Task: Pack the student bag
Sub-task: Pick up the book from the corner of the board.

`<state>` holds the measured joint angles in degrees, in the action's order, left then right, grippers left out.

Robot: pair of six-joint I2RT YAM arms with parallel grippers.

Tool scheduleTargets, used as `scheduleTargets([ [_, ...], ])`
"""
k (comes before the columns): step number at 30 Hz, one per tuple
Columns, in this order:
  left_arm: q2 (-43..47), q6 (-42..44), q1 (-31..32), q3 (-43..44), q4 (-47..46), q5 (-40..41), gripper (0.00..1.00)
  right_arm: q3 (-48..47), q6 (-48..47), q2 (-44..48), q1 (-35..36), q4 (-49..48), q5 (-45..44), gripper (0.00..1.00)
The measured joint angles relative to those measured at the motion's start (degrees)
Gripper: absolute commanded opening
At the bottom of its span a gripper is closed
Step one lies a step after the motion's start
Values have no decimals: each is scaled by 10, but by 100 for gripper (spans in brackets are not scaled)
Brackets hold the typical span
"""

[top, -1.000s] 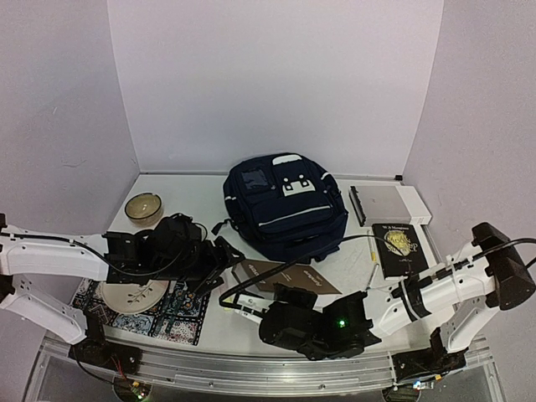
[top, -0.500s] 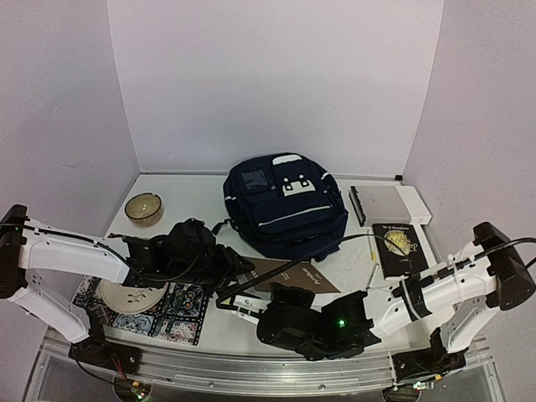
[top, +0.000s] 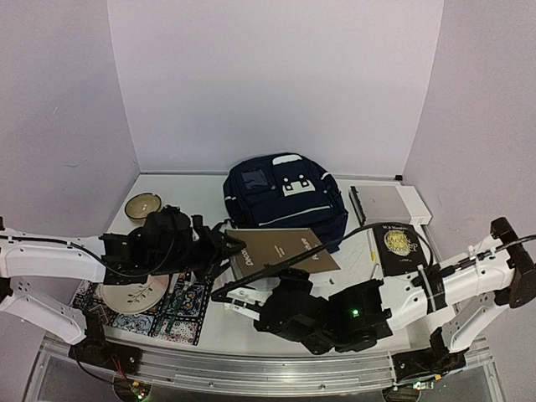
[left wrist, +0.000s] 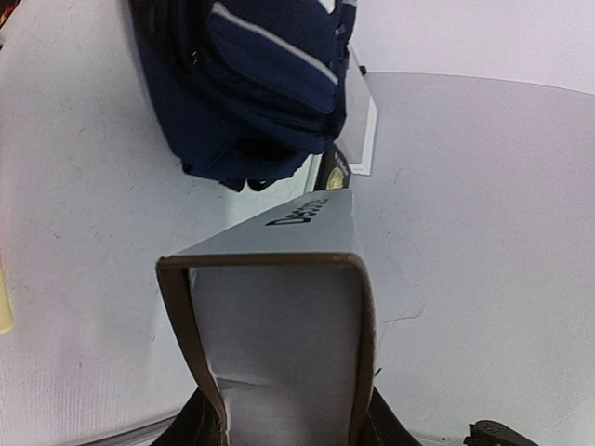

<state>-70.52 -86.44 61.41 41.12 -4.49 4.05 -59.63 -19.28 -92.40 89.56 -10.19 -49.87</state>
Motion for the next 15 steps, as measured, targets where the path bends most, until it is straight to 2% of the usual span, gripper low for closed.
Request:
scheduleTargets([
  [3, 8, 31, -32, 2, -7, -6, 5, -19, 8, 22, -2, 25, 33, 98],
  [8, 5, 98, -108, 27, -5, -39, 4, -70, 43, 45, -25, 84, 114, 98],
  [15, 0, 186, -162, 79, -13, -94, 4, -121, 137, 92, -130, 154, 285, 98],
])
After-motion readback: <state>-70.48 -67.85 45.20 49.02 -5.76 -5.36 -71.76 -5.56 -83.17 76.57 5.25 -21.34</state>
